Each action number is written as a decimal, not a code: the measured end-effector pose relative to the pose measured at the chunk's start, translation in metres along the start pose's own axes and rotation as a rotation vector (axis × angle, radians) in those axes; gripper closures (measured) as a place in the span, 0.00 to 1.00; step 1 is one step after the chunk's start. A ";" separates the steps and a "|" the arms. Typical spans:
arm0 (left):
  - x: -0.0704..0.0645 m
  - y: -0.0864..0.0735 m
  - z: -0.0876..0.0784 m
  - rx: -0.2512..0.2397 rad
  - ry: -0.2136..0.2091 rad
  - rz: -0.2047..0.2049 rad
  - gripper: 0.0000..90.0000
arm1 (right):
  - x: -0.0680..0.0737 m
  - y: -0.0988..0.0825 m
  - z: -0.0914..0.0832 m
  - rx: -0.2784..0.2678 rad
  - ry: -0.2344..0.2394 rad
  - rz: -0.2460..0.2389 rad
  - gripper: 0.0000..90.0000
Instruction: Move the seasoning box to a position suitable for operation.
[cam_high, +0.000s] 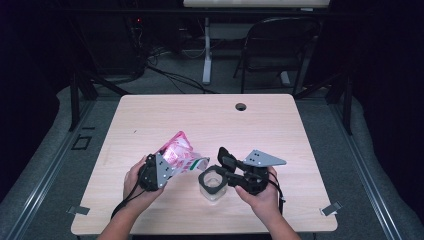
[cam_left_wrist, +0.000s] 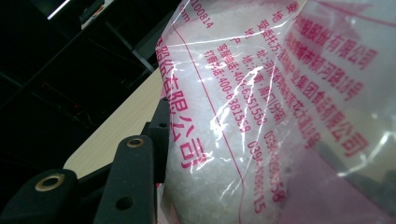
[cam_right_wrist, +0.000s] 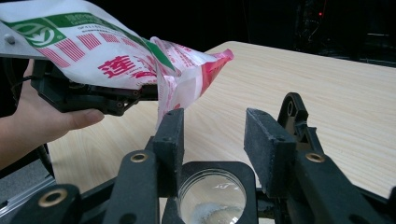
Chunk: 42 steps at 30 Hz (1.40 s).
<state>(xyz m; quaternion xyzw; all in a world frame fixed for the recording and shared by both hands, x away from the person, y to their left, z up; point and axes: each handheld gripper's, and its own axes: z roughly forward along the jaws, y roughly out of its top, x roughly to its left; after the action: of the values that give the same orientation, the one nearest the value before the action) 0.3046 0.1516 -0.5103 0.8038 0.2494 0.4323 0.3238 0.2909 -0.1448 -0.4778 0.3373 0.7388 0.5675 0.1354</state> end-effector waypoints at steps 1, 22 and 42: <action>0.000 0.000 0.000 0.000 0.001 -0.001 0.65 | 0.000 0.000 0.000 0.000 -0.001 -0.002 0.65; -0.009 0.000 -0.002 0.020 0.049 0.116 0.65 | 0.005 0.000 0.001 0.008 0.035 -0.022 0.65; -0.013 0.004 -0.002 0.020 0.080 0.180 0.65 | 0.009 -0.003 0.003 0.028 0.038 -0.041 0.65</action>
<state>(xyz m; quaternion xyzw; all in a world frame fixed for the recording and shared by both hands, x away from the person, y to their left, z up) 0.2968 0.1406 -0.5138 0.8081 0.1934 0.4890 0.2655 0.2851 -0.1365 -0.4795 0.3129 0.7559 0.5605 0.1282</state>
